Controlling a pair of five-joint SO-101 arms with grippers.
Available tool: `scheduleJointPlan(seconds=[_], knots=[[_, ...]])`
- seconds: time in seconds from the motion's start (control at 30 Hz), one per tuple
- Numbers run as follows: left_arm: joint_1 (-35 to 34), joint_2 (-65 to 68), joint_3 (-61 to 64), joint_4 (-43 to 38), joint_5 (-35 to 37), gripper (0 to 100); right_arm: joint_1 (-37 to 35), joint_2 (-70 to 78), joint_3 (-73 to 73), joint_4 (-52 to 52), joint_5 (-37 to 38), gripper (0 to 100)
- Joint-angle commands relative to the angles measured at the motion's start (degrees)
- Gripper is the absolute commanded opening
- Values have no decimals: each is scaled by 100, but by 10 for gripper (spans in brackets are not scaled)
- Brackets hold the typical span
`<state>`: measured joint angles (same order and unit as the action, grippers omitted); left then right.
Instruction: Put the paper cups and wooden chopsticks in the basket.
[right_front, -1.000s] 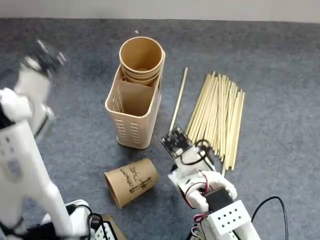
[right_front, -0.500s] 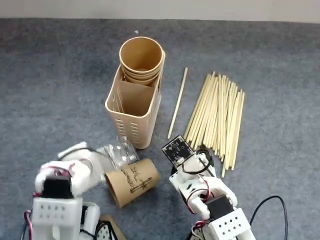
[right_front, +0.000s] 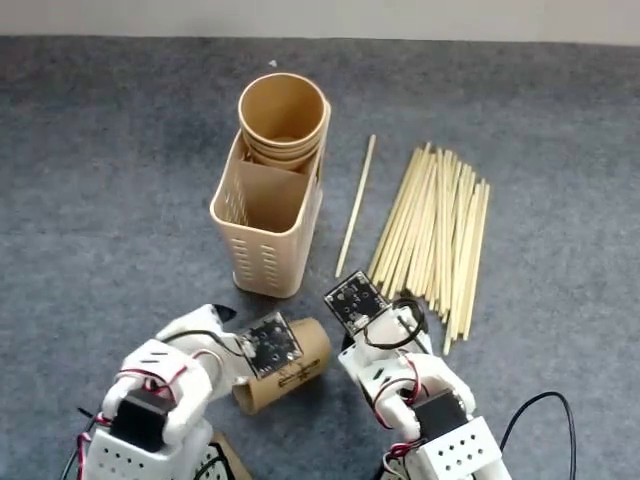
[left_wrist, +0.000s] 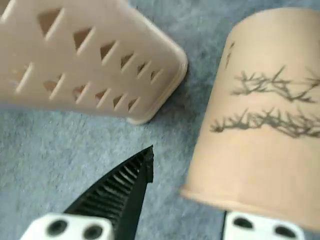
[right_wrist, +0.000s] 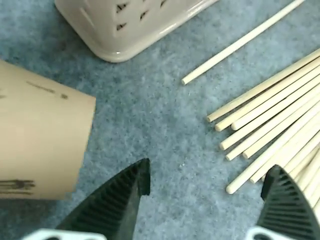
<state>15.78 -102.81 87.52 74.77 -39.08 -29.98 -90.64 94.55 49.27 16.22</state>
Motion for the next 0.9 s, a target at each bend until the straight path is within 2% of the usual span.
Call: scheduleJointPlan(seconds=[0.0,0.07,0.17,0.23,0.33,0.43,0.57,0.73,0.87], knots=[[602,-171,215,-387,132,101,57,-101,66,-75,70,343],[804,-154,233,-431,158,0,57,-101,75,-75,70,343],[831,-154,-57,-404,149,1,57,-110,75,-75,70,343],[787,-145,-541,-53,176,3,57,-110,75,-75,70,343],[312,-119,-1024,316,132,3,57,-110,75,-84,70,343],[-356,13,-1516,554,-413,3,66,-110,75,-84,70,343],[-954,462,-2923,1371,-888,3,66,-110,75,-84,70,343],[-989,1138,-5464,2611,-1011,3,66,-110,75,-92,62,343],[-1393,1938,-6791,2690,-835,3,66,-110,75,-92,62,343]])
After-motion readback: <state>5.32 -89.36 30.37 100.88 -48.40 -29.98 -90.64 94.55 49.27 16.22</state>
